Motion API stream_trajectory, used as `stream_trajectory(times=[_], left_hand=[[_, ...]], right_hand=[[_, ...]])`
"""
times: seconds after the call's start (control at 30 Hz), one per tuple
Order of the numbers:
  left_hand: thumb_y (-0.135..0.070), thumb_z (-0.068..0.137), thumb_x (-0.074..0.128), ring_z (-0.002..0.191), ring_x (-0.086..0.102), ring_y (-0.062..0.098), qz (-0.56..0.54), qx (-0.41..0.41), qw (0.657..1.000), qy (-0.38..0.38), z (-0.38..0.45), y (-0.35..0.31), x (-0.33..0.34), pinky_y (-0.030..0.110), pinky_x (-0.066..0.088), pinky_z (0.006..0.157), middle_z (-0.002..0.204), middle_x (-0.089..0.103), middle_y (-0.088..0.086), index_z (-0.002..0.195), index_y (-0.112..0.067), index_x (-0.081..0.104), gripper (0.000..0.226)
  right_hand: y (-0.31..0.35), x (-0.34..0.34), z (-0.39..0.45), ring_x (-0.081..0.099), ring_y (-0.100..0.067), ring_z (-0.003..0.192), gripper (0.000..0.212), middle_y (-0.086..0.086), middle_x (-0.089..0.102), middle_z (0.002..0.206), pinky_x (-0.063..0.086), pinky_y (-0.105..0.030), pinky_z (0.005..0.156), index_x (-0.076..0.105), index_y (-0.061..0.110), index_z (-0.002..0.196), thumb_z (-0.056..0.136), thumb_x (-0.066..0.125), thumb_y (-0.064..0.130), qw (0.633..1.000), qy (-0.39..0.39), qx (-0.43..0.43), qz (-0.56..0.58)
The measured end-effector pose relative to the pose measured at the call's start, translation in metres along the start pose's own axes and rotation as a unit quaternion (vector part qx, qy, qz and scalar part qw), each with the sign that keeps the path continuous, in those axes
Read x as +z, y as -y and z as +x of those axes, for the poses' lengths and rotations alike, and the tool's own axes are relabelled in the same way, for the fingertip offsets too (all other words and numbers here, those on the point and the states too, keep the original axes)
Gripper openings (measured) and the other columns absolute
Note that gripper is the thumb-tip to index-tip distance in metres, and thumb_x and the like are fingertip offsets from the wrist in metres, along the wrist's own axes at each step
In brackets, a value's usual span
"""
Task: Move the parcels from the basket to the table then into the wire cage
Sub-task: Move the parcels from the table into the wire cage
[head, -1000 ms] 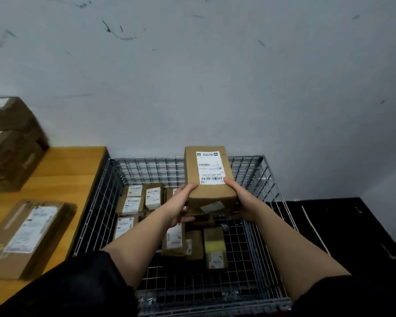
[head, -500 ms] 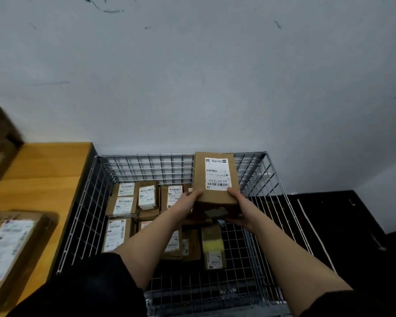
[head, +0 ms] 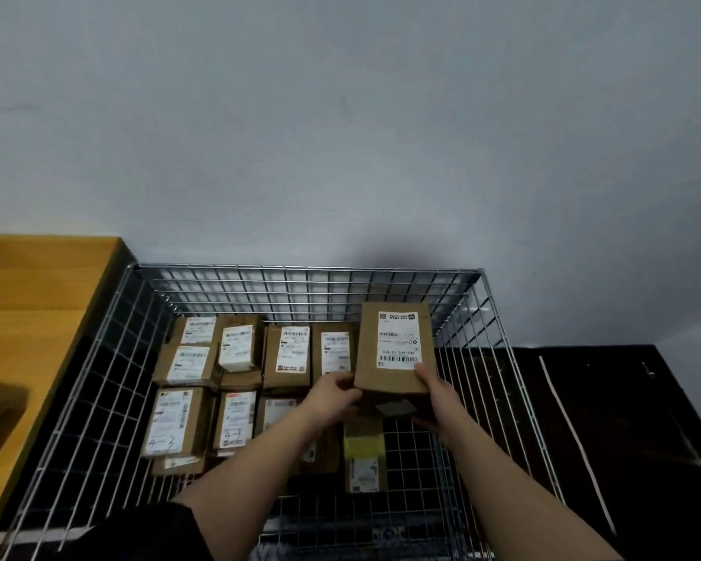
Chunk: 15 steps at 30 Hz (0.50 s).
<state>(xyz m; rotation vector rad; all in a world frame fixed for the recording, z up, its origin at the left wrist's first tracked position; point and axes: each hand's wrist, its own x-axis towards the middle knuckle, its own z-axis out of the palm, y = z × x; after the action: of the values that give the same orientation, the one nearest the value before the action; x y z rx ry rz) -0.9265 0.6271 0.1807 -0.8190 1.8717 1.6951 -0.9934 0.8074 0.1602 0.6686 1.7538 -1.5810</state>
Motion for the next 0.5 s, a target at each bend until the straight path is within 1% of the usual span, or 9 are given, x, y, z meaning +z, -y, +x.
stream_trajectory(times=[0.03, 0.07, 0.1, 0.13, 0.17, 0.23, 0.3, 0.4, 0.5], left_hand=[[-0.011, 0.095, 0.054, 0.09, 0.061, 0.014, 0.011, 0.003, 1.0, -0.007, 0.017, 0.004, 0.009, 0.024, 0.054, 0.068, 0.121, 0.061, 0.011, 0.139, -0.013, 0.044, 0.045], [-0.01, 0.094, 0.055, 0.091, 0.061, 0.014, 0.026, 0.007, 1.0, -0.012, 0.032, 0.008, 0.016, 0.026, 0.055, 0.076, 0.12, 0.062, 0.01, 0.139, -0.012, 0.044, 0.047], [-0.01, 0.093, 0.056, 0.096, 0.061, 0.014, 0.042, 0.008, 0.999, -0.013, 0.044, 0.011, 0.023, 0.026, 0.053, 0.083, 0.123, 0.061, 0.009, 0.14, -0.011, 0.043, 0.049], [-0.01, 0.093, 0.056, 0.102, 0.059, 0.014, 0.055, 0.008, 0.998, -0.011, 0.057, 0.015, 0.031, 0.024, 0.051, 0.085, 0.127, 0.058, 0.009, 0.141, -0.012, 0.04, 0.051], [-0.01, 0.093, 0.056, 0.108, 0.057, 0.015, 0.065, 0.011, 0.998, -0.009, 0.069, 0.018, 0.038, 0.024, 0.049, 0.087, 0.133, 0.055, 0.009, 0.144, -0.013, 0.036, 0.055], [-0.011, 0.092, 0.057, 0.118, 0.054, 0.019, 0.088, 0.019, 0.996, 0.004, 0.095, 0.025, 0.051, 0.029, 0.049, 0.094, 0.14, 0.049, 0.008, 0.148, -0.019, 0.025, 0.065], [-0.013, 0.092, 0.056, 0.121, 0.052, 0.021, 0.124, 0.039, 0.991, 0.025, 0.12, 0.034, 0.063, 0.033, 0.047, 0.099, 0.141, 0.046, 0.006, 0.15, -0.026, 0.018, 0.07], [-0.021, 0.094, 0.054, 0.128, 0.045, 0.019, 0.196, 0.068, 0.977, 0.042, 0.163, 0.057, 0.079, 0.028, 0.039, 0.104, 0.145, 0.042, 0.004, 0.149, -0.028, 0.023, 0.063], [-0.028, 0.094, 0.053, 0.132, 0.04, 0.017, 0.223, 0.073, 0.971, 0.041, 0.205, 0.086, 0.089, 0.025, 0.035, 0.107, 0.148, 0.035, 0.003, 0.148, -0.031, 0.025, 0.061]], right_hand=[[-0.003, -0.006, 0.017, 0.056, -0.027, 0.104, 0.065, -0.015, 0.052, 0.127, 0.05, -0.033, 0.064, 0.036, 0.01, 0.143, 0.091, 0.059, 0.043, 1.0, -0.001, 0.002, 0.0], [-0.005, -0.011, 0.033, 0.056, -0.026, 0.103, 0.065, -0.015, 0.052, 0.127, 0.05, -0.033, 0.064, 0.037, 0.01, 0.143, 0.091, 0.059, 0.042, 1.0, -0.002, 0.002, 0.001], [-0.008, -0.016, 0.047, 0.057, -0.025, 0.099, 0.063, -0.014, 0.053, 0.126, 0.05, -0.032, 0.063, 0.038, 0.01, 0.142, 0.091, 0.059, 0.042, 1.0, -0.003, 0.002, 0.003], [-0.013, -0.021, 0.062, 0.057, -0.024, 0.097, 0.061, -0.013, 0.054, 0.123, 0.049, -0.032, 0.062, 0.04, 0.01, 0.14, 0.091, 0.059, 0.041, 1.0, -0.008, 0.004, 0.007], [-0.018, -0.026, 0.077, 0.058, -0.023, 0.095, 0.059, -0.013, 0.055, 0.121, 0.049, -0.032, 0.062, 0.043, 0.01, 0.138, 0.091, 0.06, 0.041, 1.0, -0.014, 0.003, 0.009], [-0.031, -0.034, 0.109, 0.058, -0.021, 0.092, 0.055, -0.012, 0.056, 0.119, 0.048, -0.031, 0.062, 0.046, 0.012, 0.135, 0.091, 0.06, 0.042, 1.0, -0.022, 0.011, 0.018], [-0.045, -0.042, 0.138, 0.059, -0.022, 0.093, 0.056, -0.012, 0.058, 0.119, 0.049, -0.031, 0.061, 0.047, 0.013, 0.135, 0.089, 0.061, 0.043, 0.999, -0.038, 0.017, 0.025], [-0.066, -0.051, 0.188, 0.061, -0.025, 0.096, 0.058, -0.012, 0.061, 0.116, 0.051, -0.032, 0.064, 0.049, 0.014, 0.135, 0.087, 0.064, 0.043, 0.998, -0.045, 0.021, 0.027], [-0.082, -0.054, 0.234, 0.061, -0.024, 0.096, 0.056, -0.01, 0.061, 0.112, 0.052, -0.033, 0.067, 0.049, 0.014, 0.134, 0.088, 0.064, 0.04, 0.999, -0.038, 0.026, 0.026]])
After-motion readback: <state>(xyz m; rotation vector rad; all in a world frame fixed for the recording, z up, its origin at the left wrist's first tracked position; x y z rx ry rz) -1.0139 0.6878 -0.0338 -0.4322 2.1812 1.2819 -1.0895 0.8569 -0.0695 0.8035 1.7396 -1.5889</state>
